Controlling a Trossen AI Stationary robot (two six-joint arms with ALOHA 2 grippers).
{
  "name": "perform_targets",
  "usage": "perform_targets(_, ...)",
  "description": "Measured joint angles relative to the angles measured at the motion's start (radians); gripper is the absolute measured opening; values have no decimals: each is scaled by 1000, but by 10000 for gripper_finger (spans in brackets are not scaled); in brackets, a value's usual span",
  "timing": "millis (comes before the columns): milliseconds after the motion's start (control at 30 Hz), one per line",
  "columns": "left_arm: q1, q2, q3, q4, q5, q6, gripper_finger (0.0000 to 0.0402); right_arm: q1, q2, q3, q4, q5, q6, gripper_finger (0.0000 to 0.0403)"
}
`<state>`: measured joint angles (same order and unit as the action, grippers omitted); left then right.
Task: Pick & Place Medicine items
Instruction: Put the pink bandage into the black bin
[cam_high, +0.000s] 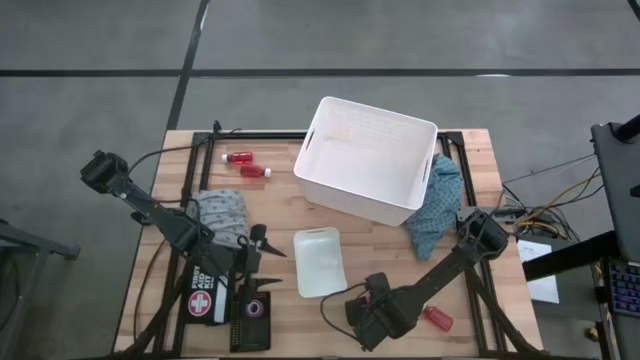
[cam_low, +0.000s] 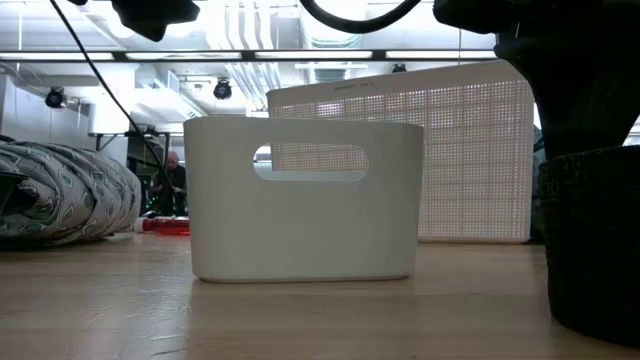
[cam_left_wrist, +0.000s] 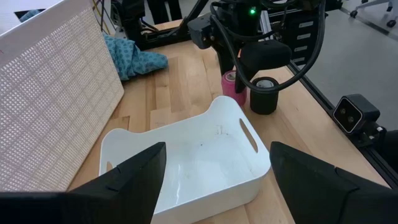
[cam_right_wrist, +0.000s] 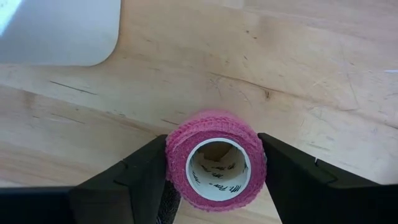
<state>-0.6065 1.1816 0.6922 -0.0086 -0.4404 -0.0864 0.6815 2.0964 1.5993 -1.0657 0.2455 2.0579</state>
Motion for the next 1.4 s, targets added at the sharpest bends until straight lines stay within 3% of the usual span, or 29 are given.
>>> perform_targets(533,0,0,0,0,0,0,292,1,-7,0,-19,3,-21,219)
perform_targets(700,0,0,0,-3,0,0,292,6,-52,26,-85,68,-68,219)
perform_targets(1267,0,0,-5,-11,0,0,292,14,-114,185,27,352,-784,219)
perform_targets(1400,0,0,-12,-27,0,0,292,-9,-114,197,152,323,-905,219)
